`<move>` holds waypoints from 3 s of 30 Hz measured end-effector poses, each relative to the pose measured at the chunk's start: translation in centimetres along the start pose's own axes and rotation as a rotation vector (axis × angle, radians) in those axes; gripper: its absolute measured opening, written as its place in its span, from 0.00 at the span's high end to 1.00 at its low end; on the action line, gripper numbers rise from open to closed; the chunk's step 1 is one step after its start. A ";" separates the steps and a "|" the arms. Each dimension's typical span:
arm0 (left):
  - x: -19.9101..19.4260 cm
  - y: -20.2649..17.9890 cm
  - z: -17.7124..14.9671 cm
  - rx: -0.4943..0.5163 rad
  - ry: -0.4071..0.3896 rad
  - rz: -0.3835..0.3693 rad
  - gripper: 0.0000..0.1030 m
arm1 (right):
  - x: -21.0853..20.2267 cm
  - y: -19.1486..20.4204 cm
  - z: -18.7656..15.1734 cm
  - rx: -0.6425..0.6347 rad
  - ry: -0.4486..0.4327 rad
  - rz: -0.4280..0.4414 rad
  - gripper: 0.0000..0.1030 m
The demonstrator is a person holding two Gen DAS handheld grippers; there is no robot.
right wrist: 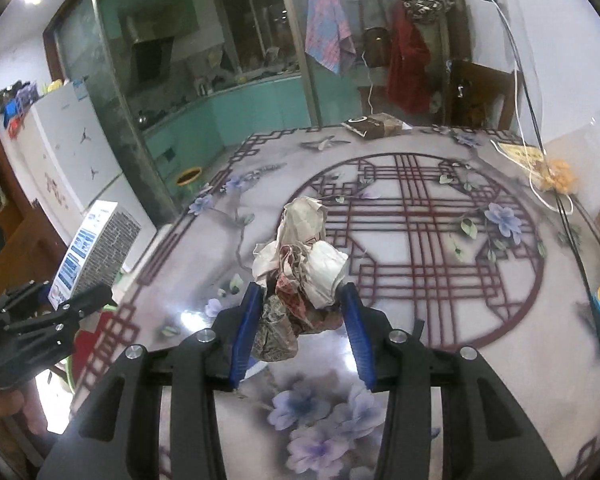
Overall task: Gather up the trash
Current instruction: 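Carry the crumpled paper and milk carton from the table to the red bucket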
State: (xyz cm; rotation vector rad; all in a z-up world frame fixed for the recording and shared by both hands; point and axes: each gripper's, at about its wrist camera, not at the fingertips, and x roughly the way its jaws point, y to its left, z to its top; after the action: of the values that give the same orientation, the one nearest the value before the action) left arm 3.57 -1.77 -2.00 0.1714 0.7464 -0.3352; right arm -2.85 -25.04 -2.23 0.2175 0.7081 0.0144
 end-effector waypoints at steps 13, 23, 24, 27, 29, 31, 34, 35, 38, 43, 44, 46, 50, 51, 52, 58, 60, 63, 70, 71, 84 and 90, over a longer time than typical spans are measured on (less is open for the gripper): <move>-1.9 3.1 -1.4 -0.054 -0.010 -0.008 0.51 | 1.2 4.8 -2.7 -0.015 0.069 0.054 0.61; -2.7 6.6 -2.5 -0.131 -0.011 0.023 0.51 | 1.6 8.4 -3.4 -0.068 0.087 0.079 0.61; -2.8 6.9 -2.6 -0.137 -0.011 0.027 0.51 | 1.6 8.6 -3.4 -0.071 0.087 0.080 0.61; -3.2 7.9 -3.0 -0.158 -0.012 0.031 0.51 | 1.6 9.5 -3.5 -0.086 0.089 0.083 0.61; -3.5 8.2 -3.2 -0.158 -0.024 0.049 0.51 | 1.6 10.0 -3.5 -0.096 0.090 0.085 0.61; -3.7 8.5 -3.4 -0.155 -0.029 0.061 0.51 | 1.6 10.7 -3.5 -0.108 0.089 0.089 0.61; -4.1 9.2 -3.6 -0.171 -0.030 0.052 0.51 | 1.4 11.5 -3.5 -0.122 0.085 0.092 0.61; -4.2 9.4 -3.6 -0.175 -0.031 0.049 0.51 | 1.3 11.8 -3.5 -0.128 0.084 0.093 0.61; -4.7 9.6 -3.6 -0.186 -0.043 0.043 0.51 | 1.4 12.5 -3.6 -0.142 0.086 0.097 0.61; -5.0 10.2 -3.8 -0.205 -0.049 0.037 0.51 | 1.6 13.9 -3.6 -0.158 0.089 0.114 0.61; -5.1 10.4 -3.9 -0.210 -0.048 0.038 0.51 | 1.6 14.1 -3.6 -0.162 0.089 0.117 0.61; -5.1 10.6 -4.0 -0.210 -0.047 0.047 0.51 | 1.8 14.7 -3.7 -0.175 0.091 0.124 0.61; -5.3 11.1 -4.2 -0.203 -0.048 0.064 0.51 | 2.1 15.7 -3.9 -0.192 0.095 0.136 0.61; -5.2 11.4 -4.4 -0.209 -0.045 0.065 0.51 | 2.2 15.9 -3.9 -0.193 0.097 0.141 0.61; -5.2 11.7 -4.5 -0.217 -0.043 0.067 0.51 | 2.4 16.2 -3.9 -0.195 0.100 0.147 0.61; -5.4 13.3 -4.8 -0.242 -0.042 0.103 0.51 | 3.2 17.8 -4.2 -0.223 0.113 0.175 0.61; -5.4 13.7 -4.9 -0.253 -0.040 0.107 0.51 | 3.6 18.3 -4.3 -0.225 0.122 0.187 0.60; -5.2 14.5 -5.1 -0.270 -0.029 0.112 0.51 | 4.0 19.1 -4.5 -0.234 0.130 0.200 0.60; -5.1 15.8 -5.5 -0.298 -0.016 0.132 0.51 | 4.9 20.6 -4.9 -0.250 0.146 0.232 0.60; -5.0 16.0 -5.6 -0.301 -0.013 0.136 0.51 | 5.0 20.7 -4.9 -0.250 0.148 0.235 0.60; -4.4 19.6 -7.4 -0.378 0.036 0.193 0.51 | 7.2 23.7 -4.7 -0.273 0.166 0.301 0.60; -4.2 21.0 -8.4 -0.407 0.059 0.217 0.51 | 8.7 25.5 -4.9 -0.294 0.182 0.326 0.60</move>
State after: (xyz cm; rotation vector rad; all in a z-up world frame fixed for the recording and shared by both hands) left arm 2.89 21.11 -4.46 -0.1226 0.8310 0.0311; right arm 2.15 1.61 -6.20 0.0475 0.8354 0.4516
